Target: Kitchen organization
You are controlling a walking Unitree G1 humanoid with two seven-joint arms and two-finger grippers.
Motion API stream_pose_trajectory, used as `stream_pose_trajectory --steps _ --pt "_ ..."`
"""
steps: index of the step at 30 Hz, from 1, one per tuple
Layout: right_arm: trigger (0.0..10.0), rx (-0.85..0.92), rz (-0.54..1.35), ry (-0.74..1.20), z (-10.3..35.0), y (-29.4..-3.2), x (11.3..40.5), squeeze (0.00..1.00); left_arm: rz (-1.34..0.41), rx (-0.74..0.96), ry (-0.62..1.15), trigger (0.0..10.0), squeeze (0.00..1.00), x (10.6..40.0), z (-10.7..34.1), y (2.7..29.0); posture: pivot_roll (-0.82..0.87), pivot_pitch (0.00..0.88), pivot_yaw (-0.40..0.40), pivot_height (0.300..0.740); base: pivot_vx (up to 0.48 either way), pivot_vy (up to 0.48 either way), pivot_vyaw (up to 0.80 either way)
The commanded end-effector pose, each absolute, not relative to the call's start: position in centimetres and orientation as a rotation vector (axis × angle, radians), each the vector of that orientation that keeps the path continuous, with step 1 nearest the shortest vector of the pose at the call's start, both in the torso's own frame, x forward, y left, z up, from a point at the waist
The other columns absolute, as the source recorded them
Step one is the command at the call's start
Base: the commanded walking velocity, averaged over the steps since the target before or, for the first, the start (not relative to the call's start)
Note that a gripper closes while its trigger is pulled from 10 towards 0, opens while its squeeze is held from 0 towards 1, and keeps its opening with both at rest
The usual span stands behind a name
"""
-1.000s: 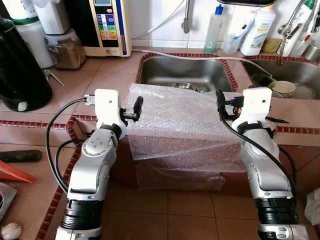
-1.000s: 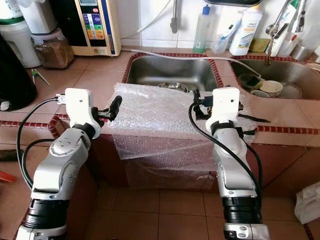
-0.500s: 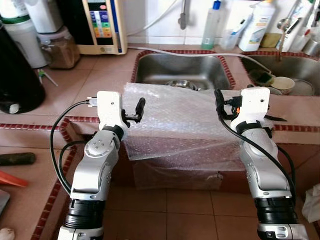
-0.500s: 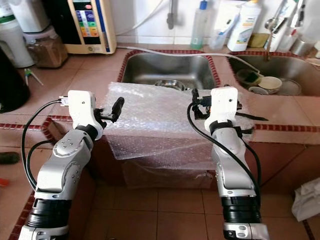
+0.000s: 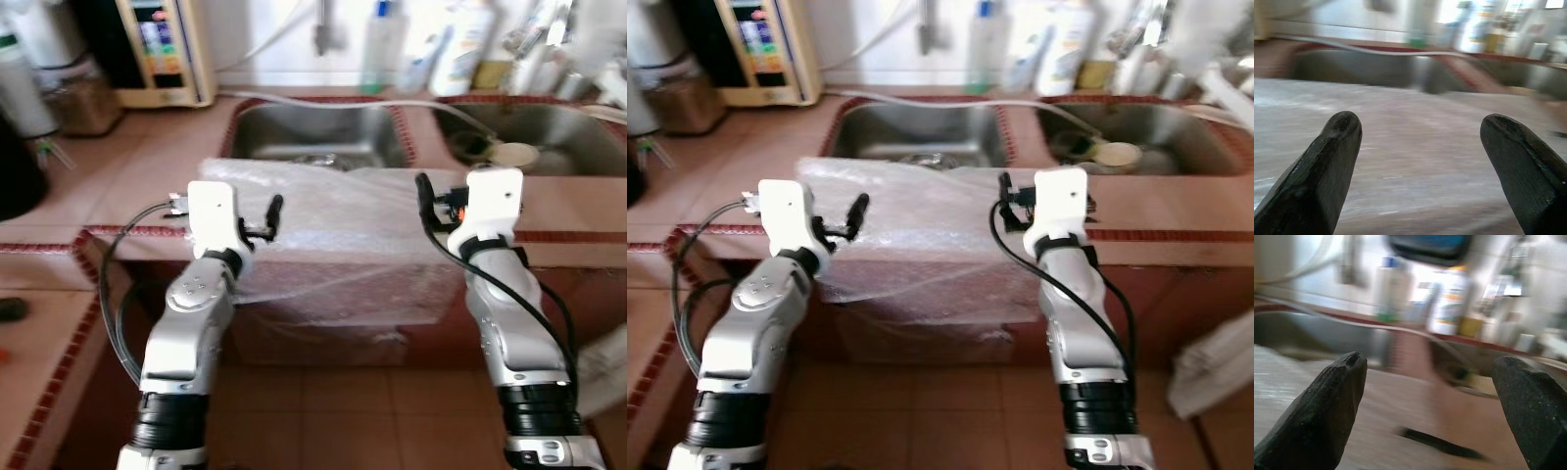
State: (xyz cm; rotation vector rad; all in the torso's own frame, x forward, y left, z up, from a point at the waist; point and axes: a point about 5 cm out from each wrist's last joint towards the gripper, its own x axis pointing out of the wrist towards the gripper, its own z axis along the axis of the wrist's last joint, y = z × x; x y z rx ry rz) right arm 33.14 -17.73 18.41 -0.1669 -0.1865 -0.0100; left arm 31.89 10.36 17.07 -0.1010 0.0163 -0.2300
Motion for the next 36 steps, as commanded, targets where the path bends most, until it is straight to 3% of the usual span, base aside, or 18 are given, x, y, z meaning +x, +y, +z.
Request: stream_pose_trajectory --steps 1,15,27,36 --pt "10.0 -0.161 0.001 -0.198 18.8 -17.4 33.2 0.00 -0.215 -0.092 0.015 10.0 0.00 32.0 17.1 11.0 -0.10 0.031 -0.001 0.740 0.000 -0.480 -0.64" --pt "10.0 -0.152 -0.005 -0.189 18.6 -17.5 33.2 0.00 -0.216 -0.090 0.027 10.0 0.00 32.1 16.8 11.1 -0.10 0.034 0.007 0.740 0.000 -0.480 -0.59" --pt "10.0 -0.129 -0.019 -0.166 17.8 -17.6 33.3 0.00 -0.212 -0.073 0.044 10.0 0.00 32.5 16.6 11.7 -0.09 0.032 0.013 0.740 0.000 -0.371 0.00" --pt "10.0 -0.120 -0.029 -0.161 17.6 -17.7 33.3 0.00 -0.187 -0.127 0.062 10.0 0.00 32.9 16.4 12.4 -0.09 0.030 0.016 0.740 0.000 0.000 0.00"
